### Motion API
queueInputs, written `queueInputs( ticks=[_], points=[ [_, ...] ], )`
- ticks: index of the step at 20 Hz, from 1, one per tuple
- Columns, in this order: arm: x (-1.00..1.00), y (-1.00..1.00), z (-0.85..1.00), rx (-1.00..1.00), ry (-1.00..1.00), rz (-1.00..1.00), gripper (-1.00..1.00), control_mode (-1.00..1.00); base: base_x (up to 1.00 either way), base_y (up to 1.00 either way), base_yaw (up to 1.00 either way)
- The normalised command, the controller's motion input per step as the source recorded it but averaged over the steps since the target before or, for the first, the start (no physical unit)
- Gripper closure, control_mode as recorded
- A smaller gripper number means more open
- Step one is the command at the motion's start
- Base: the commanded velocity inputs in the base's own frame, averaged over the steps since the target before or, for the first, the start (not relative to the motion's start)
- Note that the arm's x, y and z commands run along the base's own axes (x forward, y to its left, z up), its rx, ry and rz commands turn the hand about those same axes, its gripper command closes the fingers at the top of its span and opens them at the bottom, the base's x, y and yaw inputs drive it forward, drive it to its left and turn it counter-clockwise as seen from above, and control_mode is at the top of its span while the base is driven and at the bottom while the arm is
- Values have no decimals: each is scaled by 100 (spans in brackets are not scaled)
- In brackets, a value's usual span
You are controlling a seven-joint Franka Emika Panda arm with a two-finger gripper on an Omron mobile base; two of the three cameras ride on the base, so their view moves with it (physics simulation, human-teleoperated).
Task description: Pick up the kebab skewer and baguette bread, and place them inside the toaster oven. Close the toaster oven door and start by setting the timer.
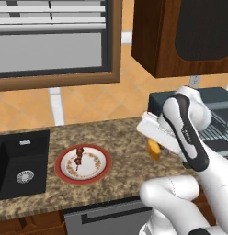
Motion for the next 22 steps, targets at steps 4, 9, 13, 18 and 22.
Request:
queueInputs(
  ticks=[4, 9, 13, 18, 22],
  points=[
    [-23, -95, 39, 15, 0, -35, 100, -100, 0, 0, 0],
    [-15, -87, 31, 11, 0, -41, 100, -100, 0, 0, 0],
    [5, -67, 11, 1, 0, -40, 100, -100, 0, 0, 0],
    [29, -43, 0, 0, 0, -42, 100, -100, 0, 0, 0],
    [31, -42, 0, 0, 0, -40, 100, -100, 0, 0, 0]
  ],
)
